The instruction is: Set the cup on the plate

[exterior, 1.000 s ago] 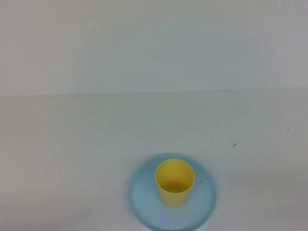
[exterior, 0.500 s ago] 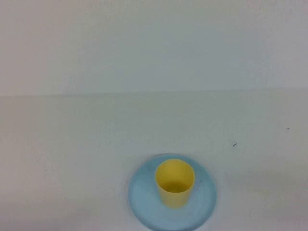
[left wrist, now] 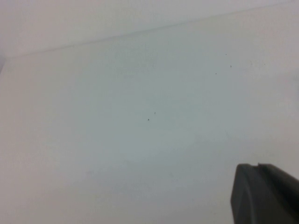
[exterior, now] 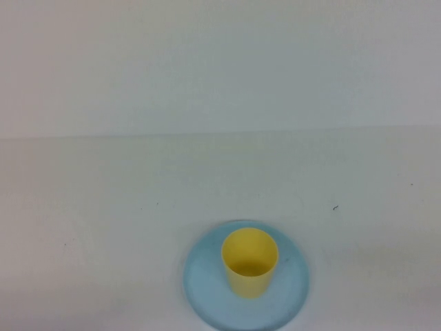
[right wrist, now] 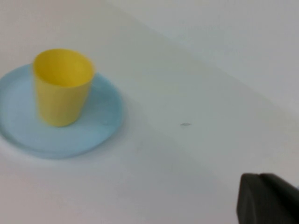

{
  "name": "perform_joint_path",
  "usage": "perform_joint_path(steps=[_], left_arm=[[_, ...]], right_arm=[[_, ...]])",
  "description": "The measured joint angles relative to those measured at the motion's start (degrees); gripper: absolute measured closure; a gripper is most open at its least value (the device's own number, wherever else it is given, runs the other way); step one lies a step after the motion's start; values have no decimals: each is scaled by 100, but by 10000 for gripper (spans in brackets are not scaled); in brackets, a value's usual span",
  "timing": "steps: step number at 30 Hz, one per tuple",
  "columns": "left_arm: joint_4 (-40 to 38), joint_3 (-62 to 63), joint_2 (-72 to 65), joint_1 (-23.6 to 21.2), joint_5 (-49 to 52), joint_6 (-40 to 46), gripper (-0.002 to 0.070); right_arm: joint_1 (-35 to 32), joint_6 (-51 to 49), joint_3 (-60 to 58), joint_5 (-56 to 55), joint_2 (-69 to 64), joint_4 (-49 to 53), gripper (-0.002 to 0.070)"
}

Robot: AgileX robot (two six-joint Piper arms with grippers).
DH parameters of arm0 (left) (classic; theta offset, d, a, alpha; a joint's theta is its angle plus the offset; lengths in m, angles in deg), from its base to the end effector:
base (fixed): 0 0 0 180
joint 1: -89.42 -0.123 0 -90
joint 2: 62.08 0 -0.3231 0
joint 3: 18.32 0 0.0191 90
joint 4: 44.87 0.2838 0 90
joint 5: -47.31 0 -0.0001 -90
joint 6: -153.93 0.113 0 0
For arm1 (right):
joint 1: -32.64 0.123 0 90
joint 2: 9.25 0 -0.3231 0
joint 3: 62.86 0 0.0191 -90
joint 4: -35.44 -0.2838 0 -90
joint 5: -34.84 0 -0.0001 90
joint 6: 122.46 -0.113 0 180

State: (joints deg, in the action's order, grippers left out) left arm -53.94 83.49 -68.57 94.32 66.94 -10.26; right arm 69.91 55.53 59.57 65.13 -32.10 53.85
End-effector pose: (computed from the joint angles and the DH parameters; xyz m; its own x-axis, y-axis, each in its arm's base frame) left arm 0.0684 -0.0119 0.1773 -0.2233 0.1458 -0.9638 0.1660 0.9800 0.1098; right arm 0.0778 0.0366 0.2774 -0.1407 -0.4078 -0.9022 -0.5281 0.8017 -0.2799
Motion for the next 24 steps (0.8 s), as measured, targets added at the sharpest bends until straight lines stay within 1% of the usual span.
perform_joint_path(steps=[2, 4, 7, 9, 12, 14, 16, 21, 24], left_arm=[[0, 0, 0, 0, 0, 0, 675], [0, 0, 0, 0, 0, 0, 675], [0, 0, 0, 0, 0, -11, 675], [0, 0, 0, 0, 0, -11, 675], [0, 0, 0, 0, 0, -11, 675], [0, 0, 0, 0, 0, -11, 675], [0, 0, 0, 0, 0, -11, 675], [0, 0, 0, 0, 0, -11, 675], [0, 0, 0, 0, 0, -11, 675]], right_arm=[[-413, 60, -75, -110, 224, 85, 675], [-1033, 44, -230, -464, 412, 84, 675], [-2057, -240, -651, -1642, 585, 97, 675], [-2722, -489, -1063, -2724, 670, 111, 675], [-3372, -768, -1624, -3709, 860, 148, 675], [-3606, -919, -1851, -3779, 1023, 161, 675], [-3768, -1006, -2006, -3625, 1182, 172, 675], [-4140, -1085, -2208, -2686, 1401, 172, 675], [-4205, -1109, -2218, -2134, 1492, 172, 675]])
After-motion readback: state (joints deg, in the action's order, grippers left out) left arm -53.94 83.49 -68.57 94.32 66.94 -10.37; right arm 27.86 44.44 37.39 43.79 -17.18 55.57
